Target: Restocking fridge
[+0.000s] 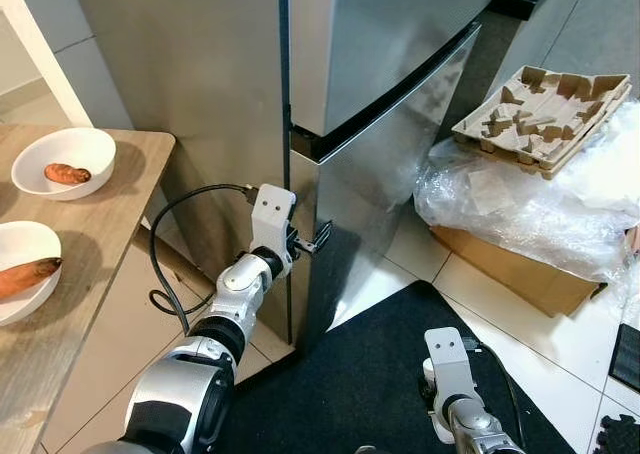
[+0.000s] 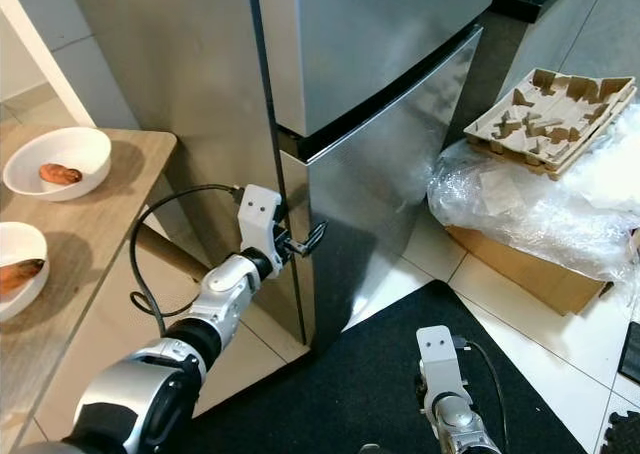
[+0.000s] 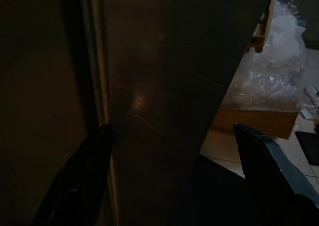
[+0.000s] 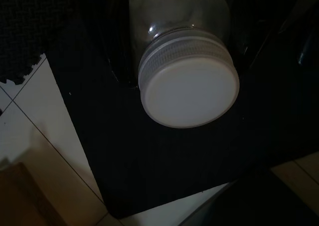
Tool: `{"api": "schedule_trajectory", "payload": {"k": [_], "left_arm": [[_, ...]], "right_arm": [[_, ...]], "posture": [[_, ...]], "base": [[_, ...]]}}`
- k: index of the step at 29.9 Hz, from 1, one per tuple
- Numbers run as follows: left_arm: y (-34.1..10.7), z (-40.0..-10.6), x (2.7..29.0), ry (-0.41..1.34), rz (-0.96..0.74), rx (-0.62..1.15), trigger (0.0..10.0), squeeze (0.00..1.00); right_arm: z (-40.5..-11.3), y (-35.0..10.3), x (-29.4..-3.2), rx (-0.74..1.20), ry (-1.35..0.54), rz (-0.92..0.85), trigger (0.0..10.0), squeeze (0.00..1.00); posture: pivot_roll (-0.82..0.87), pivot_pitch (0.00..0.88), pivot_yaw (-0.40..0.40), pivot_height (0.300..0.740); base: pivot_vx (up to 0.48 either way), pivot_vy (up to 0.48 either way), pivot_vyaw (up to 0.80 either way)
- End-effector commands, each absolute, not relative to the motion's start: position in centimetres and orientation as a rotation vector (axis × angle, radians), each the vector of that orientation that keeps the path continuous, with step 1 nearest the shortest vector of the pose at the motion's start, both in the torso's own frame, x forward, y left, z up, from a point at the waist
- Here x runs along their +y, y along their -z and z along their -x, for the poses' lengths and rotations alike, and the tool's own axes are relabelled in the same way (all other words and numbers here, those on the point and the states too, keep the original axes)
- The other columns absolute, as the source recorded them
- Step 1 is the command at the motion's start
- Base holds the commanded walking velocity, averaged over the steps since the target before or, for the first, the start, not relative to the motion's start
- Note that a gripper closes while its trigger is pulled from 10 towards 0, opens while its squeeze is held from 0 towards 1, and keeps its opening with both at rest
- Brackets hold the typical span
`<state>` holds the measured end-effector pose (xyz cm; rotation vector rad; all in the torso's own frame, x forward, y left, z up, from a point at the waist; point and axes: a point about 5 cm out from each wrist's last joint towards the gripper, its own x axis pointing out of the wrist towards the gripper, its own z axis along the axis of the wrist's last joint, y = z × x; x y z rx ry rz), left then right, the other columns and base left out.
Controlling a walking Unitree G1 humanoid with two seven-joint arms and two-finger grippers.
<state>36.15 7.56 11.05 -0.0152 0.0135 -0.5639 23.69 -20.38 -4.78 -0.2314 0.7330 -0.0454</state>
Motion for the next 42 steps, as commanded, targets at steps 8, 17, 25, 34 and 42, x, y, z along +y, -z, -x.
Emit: {"api": "schedule_trajectory", "payload": {"k": [8, 17, 25, 34, 42], "left_arm": [[-11.3, -35.3, 3.8, 0.723, -0.007, 0.012, 10.0, 0.0], [-11.4, -35.2, 3.2, 0.744, -0.006, 0.01, 10.0, 0.0], [-11.3, -35.0, 2.9, 0.756, -0.007, 0.01, 10.0, 0.0], [-11.3, -34.8, 2.4, 0.775, -0.005, 0.011, 10.0, 0.0], [-11.4, -34.6, 1.7, 0.793, -0.002, 0.012, 10.0, 0.0]], "right_arm": [[-23.6, 4.8, -20.4, 0.734, 0.051, 0.232, 10.0, 0.0], [-23.7, 4.8, -20.1, 0.731, 0.052, 0.223, 10.0, 0.0], [-23.7, 4.8, -20.1, 0.73, 0.055, 0.219, 10.0, 0.0], [-23.7, 4.8, -20.1, 0.729, 0.058, 0.219, 10.0, 0.0], [-23.8, 4.8, -20.2, 0.728, 0.06, 0.219, 10.0, 0.0]], "posture": [[-0.12, 0.141, 0.008, 0.74], [-0.12, 0.13, 0.013, 0.74], [-0.12, 0.128, 0.015, 0.74], [-0.12, 0.132, 0.016, 0.74], [-0.12, 0.137, 0.016, 0.74]], "base": [[0.0, 0.0, 0.0], [0.0, 0.0, 0.0], [0.0, 0.0, 0.0], [0.0, 0.0, 0.0], [0.0, 0.0, 0.0]]}}
